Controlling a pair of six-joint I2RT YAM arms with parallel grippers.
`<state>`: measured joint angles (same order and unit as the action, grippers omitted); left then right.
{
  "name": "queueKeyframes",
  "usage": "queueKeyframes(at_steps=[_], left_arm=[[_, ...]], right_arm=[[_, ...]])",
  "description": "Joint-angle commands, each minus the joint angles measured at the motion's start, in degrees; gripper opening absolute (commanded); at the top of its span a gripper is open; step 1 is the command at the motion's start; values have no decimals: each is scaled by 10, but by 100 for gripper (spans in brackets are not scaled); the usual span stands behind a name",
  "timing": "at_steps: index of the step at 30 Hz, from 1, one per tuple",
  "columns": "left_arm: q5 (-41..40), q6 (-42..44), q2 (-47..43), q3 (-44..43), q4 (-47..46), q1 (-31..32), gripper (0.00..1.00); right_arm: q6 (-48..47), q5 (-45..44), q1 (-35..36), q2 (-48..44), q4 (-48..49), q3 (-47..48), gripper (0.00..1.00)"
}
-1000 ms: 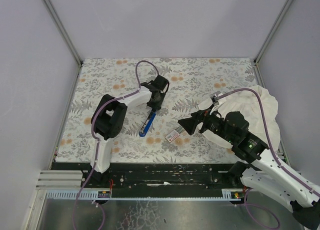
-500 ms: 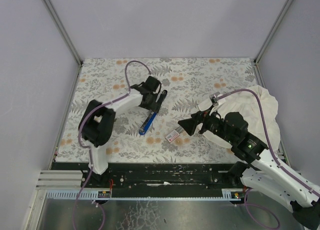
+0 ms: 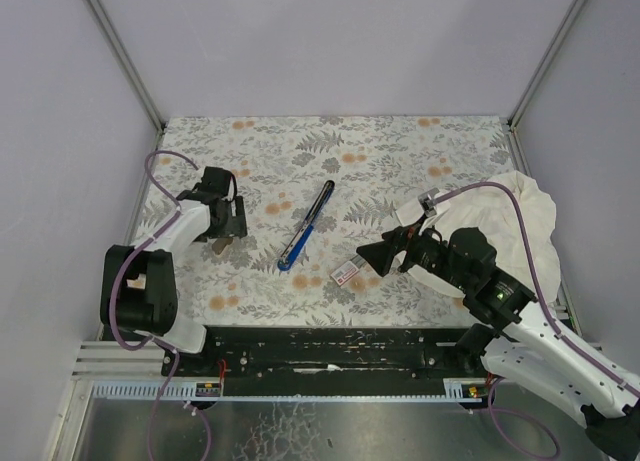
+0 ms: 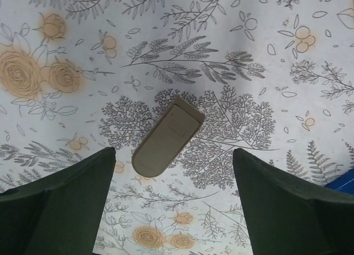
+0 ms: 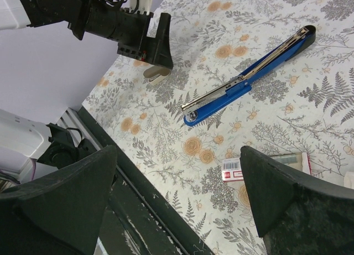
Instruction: Load the staples into the stapler
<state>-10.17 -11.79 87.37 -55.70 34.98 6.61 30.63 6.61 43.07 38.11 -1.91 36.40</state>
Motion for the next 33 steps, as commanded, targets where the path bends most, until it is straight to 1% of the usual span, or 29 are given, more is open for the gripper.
queueKeyframes(at_steps=[1, 3, 4, 5, 7, 15, 19, 23, 28, 29, 31, 33], left_arm=[[-34, -13, -22, 8, 0, -9, 83], [-43, -12, -10, 13, 0, -12, 66], [-41, -13, -5, 9, 2, -12, 59], [-38, -12, 0, 8, 2, -12, 56], [-35, -12, 8, 6, 2, -13, 54], [-33, -11, 35, -1, 3, -18, 55], [-31, -10, 51, -7, 7, -19, 50], [-21, -7, 57, -9, 9, -19, 38], [-1, -12, 48, -4, 7, -19, 15], [13, -16, 38, -1, 6, -20, 10], [60, -32, 8, 8, 1, -19, 5], [135, -62, -33, 20, -8, -19, 1]], right_arm=[[10, 15, 0, -15, 21, -4, 99], [12, 15, 0, -18, 21, -7, 99], [14, 15, -1, -21, 21, -8, 99], [15, 14, 0, -23, 20, -9, 99], [16, 13, 0, -25, 20, -10, 99], [20, 11, 0, -24, 23, -10, 100], [22, 12, 0, -22, 23, -10, 99], [22, 10, 0, -22, 23, -10, 99], [19, 7, 0, -21, 23, -11, 99], [18, 7, 0, -18, 23, -11, 100], [13, 7, -1, -11, 20, -10, 99], [5, 9, 0, 3, 14, -8, 99]])
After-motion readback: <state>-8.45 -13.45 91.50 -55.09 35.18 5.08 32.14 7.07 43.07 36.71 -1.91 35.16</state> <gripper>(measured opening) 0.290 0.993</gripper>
